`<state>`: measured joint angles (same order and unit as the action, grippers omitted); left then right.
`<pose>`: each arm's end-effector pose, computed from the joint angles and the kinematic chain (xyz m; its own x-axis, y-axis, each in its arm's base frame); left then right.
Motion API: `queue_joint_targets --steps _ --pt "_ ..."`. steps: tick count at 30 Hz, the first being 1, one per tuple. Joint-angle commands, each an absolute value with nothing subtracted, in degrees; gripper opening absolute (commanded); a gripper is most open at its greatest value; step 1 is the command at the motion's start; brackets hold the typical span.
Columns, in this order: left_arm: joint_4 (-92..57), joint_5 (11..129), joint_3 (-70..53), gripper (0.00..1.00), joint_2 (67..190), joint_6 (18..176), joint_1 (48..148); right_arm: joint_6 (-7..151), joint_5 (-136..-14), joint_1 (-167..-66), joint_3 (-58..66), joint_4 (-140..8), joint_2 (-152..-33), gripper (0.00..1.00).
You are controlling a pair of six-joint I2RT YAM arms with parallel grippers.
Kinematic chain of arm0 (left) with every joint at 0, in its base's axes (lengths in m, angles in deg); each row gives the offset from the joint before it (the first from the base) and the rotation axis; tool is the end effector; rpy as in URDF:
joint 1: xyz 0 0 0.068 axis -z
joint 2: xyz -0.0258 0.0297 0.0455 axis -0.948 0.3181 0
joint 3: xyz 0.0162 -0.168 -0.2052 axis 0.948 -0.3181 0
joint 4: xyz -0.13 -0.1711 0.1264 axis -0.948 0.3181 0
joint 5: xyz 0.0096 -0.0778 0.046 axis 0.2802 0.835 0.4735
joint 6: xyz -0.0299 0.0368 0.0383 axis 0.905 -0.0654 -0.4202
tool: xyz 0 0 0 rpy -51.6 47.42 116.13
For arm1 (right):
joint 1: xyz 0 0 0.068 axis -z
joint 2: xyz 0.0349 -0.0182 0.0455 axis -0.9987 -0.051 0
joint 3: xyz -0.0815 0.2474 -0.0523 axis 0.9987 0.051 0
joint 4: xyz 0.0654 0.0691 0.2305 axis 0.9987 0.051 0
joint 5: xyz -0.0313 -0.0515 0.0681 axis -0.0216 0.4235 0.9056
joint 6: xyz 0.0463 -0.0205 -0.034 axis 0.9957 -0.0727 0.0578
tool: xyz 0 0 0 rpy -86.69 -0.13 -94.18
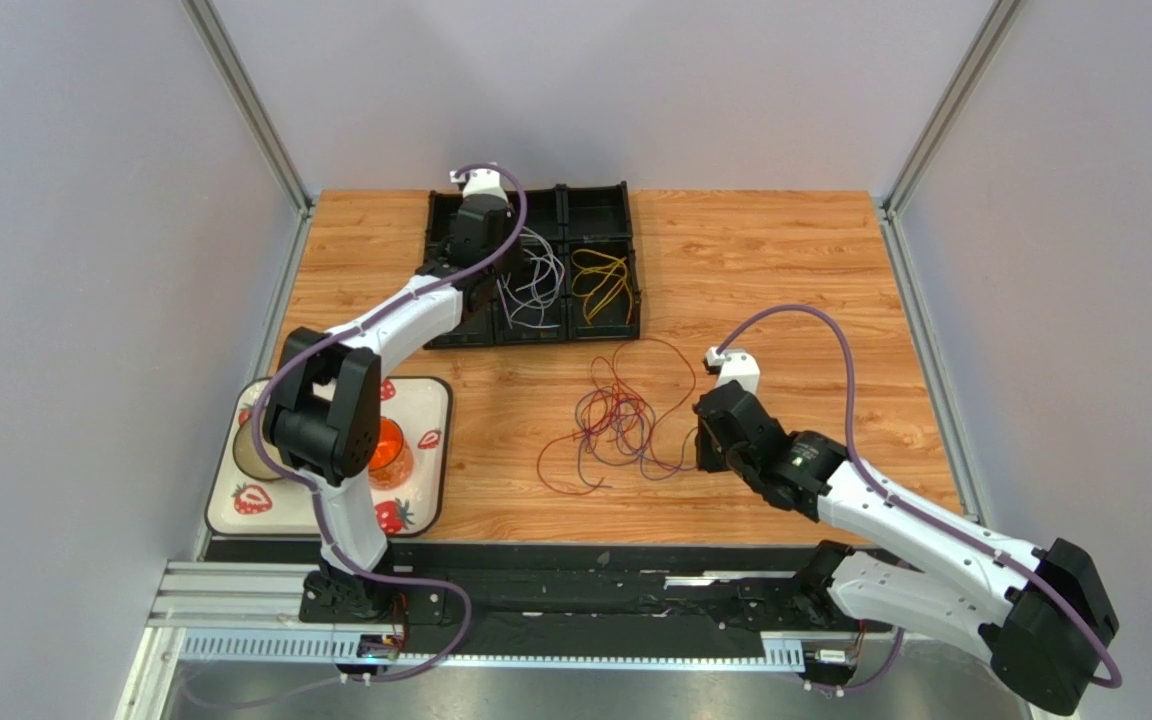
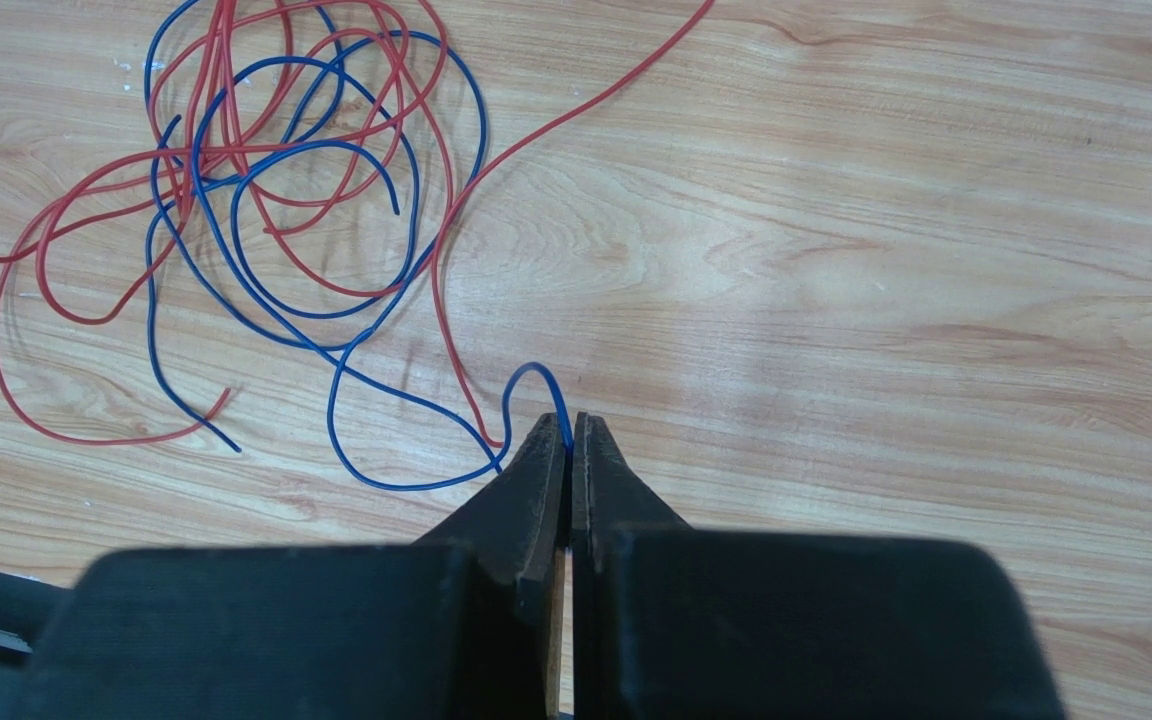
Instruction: Untangle the cables
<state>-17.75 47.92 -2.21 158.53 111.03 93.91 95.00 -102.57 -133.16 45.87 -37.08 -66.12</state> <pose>0.4011 -0.1541 0.2592 -0.4239 -0.2749 -0.8630 -0.0079 0.9539 -0.3000 0.1391 0.1217 0.2075 -0.7176 -0.0747 -0.6924 -0.1878 0.9782 0.0891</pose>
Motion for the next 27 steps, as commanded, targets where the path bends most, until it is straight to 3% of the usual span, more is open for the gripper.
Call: queue_joint_targets --steps 1,11,27 --pt "-16.46 48.49 -0.43 0.00 161.71 112.67 93.60 94.95 -102.47 -133.22 44.41 -39.59 -66.07 0.00" --pt "-12.77 51.83 2.74 0.01 165.32 113.11 93.34 94.95 -102.12 -133.13 43.79 -38.72 -65.98 0.00" --pt "-5.30 53.94 4.68 0.59 158.12 110.21 93.34 94.51 -102.12 -133.22 39.75 -36.26 -65.98 0.00"
